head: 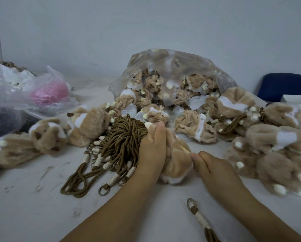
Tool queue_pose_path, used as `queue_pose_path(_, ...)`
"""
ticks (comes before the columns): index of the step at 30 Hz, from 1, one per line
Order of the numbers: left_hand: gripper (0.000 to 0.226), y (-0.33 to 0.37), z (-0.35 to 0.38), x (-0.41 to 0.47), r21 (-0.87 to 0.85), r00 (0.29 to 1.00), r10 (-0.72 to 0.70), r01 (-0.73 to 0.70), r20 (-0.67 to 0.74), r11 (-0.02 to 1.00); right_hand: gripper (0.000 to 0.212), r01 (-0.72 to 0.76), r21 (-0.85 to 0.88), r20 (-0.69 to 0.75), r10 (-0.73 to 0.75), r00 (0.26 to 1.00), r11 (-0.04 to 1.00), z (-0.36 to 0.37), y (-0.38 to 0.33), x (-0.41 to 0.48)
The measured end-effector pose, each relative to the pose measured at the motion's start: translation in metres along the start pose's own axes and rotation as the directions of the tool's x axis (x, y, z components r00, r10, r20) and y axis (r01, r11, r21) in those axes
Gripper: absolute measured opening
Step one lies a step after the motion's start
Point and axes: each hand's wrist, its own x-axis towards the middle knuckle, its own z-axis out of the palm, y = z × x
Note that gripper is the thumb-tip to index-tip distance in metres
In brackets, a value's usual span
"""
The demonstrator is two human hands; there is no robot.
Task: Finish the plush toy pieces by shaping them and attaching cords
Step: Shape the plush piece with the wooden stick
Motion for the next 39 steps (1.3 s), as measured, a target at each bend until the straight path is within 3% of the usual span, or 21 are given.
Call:
queue_pose_path(6,0.048,0.004,-0.005,-0.003,-0.129,0.998,-0.067,0.069,0.021,0.989,0.056,-0.083,0.06,-0.042,0.086,0.995,0.995,-0.007,0.012,0.006)
queue_pose_path(12,0.06,0.013,-0.007,-0.005,-0.172,0.989,-0.14,0.148,0.055,0.974,0.043,-0.03,0.072,-0.097,0.037,0.995,0.997,-0.015,0.02,0.01)
queue_pose_path(20,0.052,0.008,-0.003,-0.01,-0.11,0.948,-0.049,0.087,0.313,0.99,0.042,0.025,0.081,-0.085,-0.018,0.996,0.996,-0.012,0.024,0.013)
queue_pose_path(29,0.05,0.011,-0.001,-0.007,-0.08,0.966,0.025,-0.005,0.259,0.997,0.059,-0.024,0.036,-0.111,0.028,0.993,0.999,-0.001,0.016,0.006)
queue_pose_path(33,0.039,0.005,0.0,-0.007,-0.084,0.961,-0.013,0.037,0.276,0.996,0.057,-0.05,-0.005,-0.175,0.049,0.983,0.999,-0.004,0.014,0.007)
queue_pose_path(37,0.026,0.002,0.002,-0.007,-0.075,0.929,0.036,-0.009,0.369,0.997,0.053,-0.096,0.152,-0.293,0.138,0.946,0.984,-0.012,0.016,0.008)
queue_pose_path(39,0.029,-0.002,0.003,-0.005,0.034,0.932,0.013,-0.027,0.363,0.999,0.055,-0.116,0.213,-0.316,0.181,0.931,0.97,-0.015,0.019,0.008)
